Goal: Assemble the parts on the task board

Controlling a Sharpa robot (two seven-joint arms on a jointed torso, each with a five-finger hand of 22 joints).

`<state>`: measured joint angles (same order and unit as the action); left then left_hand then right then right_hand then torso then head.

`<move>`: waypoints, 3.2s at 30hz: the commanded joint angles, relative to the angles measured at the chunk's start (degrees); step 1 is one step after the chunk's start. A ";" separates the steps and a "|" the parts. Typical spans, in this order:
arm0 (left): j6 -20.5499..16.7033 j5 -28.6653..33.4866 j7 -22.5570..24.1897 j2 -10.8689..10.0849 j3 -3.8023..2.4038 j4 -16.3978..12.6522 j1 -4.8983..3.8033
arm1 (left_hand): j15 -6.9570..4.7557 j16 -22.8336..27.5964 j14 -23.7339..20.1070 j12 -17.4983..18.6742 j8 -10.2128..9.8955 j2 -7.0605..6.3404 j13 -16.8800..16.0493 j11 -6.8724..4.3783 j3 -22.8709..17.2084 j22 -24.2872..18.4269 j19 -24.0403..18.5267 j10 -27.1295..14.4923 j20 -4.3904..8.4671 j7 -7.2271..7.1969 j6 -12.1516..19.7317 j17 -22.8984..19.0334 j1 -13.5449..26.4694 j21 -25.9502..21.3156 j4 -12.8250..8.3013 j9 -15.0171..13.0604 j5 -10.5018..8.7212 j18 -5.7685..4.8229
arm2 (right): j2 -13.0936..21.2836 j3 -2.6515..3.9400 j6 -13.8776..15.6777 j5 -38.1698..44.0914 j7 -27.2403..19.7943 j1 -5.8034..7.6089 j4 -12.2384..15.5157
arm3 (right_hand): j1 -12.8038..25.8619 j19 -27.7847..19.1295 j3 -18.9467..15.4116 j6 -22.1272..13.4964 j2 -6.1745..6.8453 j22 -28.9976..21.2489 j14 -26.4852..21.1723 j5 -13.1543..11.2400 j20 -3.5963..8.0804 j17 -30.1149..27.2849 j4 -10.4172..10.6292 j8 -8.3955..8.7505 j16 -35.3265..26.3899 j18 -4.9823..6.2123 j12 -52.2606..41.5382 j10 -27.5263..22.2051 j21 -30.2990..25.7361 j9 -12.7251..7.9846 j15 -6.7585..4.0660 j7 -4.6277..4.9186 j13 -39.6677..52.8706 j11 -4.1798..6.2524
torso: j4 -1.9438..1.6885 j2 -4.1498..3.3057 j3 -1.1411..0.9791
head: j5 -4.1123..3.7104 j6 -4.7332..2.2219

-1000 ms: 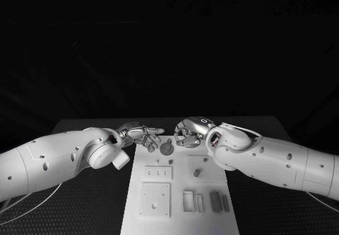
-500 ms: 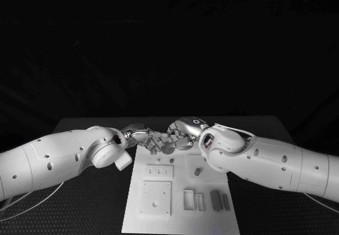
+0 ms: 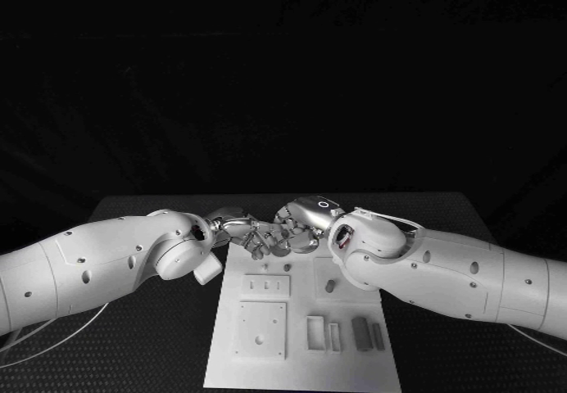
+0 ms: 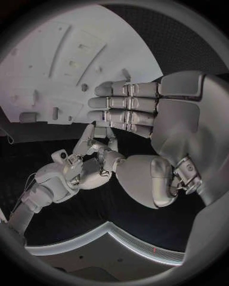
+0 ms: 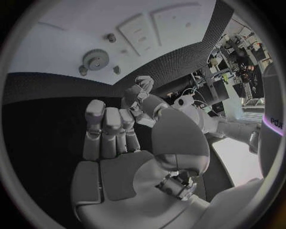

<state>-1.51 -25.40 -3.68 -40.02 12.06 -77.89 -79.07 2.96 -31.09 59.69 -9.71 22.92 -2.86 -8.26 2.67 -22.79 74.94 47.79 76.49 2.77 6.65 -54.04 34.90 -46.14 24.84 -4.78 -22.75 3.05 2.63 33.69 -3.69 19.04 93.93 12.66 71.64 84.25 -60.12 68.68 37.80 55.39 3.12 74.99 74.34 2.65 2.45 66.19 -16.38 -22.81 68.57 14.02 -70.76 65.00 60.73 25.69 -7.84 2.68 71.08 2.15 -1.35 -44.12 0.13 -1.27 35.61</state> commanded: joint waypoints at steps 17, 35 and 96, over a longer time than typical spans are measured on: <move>1.39 -0.81 -0.85 0.31 0.00 -0.46 -0.07 | -0.21 -0.59 -0.36 -0.59 -0.30 1.19 -0.41 -0.01 -0.02 1.10 -0.23 0.38 0.14 -0.03 -1.12 0.11 -1.27 0.69 -1.62 -0.11 -0.12 0.72 | -1.06 -0.42 -1.06 1.00 0.16 -0.04 0.34 | 0.27 0.30 0.57 4.81 0.75 0.38 0.07 0.14 0.23 -0.01 -0.12 -2.66 0.03 0.98 0.23 -0.08 -0.09 5.51 -0.20 1.16 -0.09 0.13 | 0.02 0.01 0.08 | -0.06 0.34; 2.06 -0.40 -1.33 0.70 0.00 -0.40 -0.06 | -0.20 -0.88 -0.25 -0.94 -0.77 7.55 -1.11 -0.41 -4.56 0.96 -0.42 1.19 0.12 -0.42 -2.77 -0.03 -4.88 1.29 -7.51 -0.18 0.26 0.31 | -1.27 -0.83 -1.76 1.04 0.44 -0.04 0.04 | 0.24 0.36 0.90 4.80 1.01 0.36 0.11 0.14 0.24 -0.02 -0.12 -2.64 0.01 0.98 0.27 -0.04 -0.13 5.62 -0.20 1.15 -0.09 0.14 | 0.01 0.00 0.04 | -0.20 0.64; -1.95 -20.14 -9.99 0.75 0.05 -0.24 0.01 | -4.33 -7.76 6.58 -7.65 1.53 3.61 -10.00 -4.54 -12.30 1.14 1.23 8.22 4.09 -4.15 -11.40 3.38 -3.20 6.84 -11.59 -8.65 27.51 -2.09 | 8.49 1.40 10.64 -18.93 -7.90 -0.02 -6.78 | 3.19 -3.46 -3.23 -7.92 12.92 -0.65 -4.40 1.03 -0.22 -0.94 7.38 5.80 -3.11 0.98 7.76 -9.09 -4.43 2.10 4.09 6.29 -6.56 -4.67 | 0.13 0.01 -0.04 | 0.50 1.71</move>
<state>-2.69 -39.09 -10.29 -39.55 12.13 -77.79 -79.02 -1.41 -38.65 65.97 -17.21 24.36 0.66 -18.19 -1.40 -35.14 74.92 48.62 84.08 6.05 5.73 -61.93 38.24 -48.62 31.50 -16.00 -31.32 30.35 1.29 42.05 -2.47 27.22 80.91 8.01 71.53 77.61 -56.44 65.37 34.64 48.55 16.13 74.38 69.96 3.55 2.27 65.33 -9.40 -17.18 65.78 12.86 -62.67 55.99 56.44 27.85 -3.76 7.56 64.55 -2.35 -1.27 -44.08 0.09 -0.77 37.16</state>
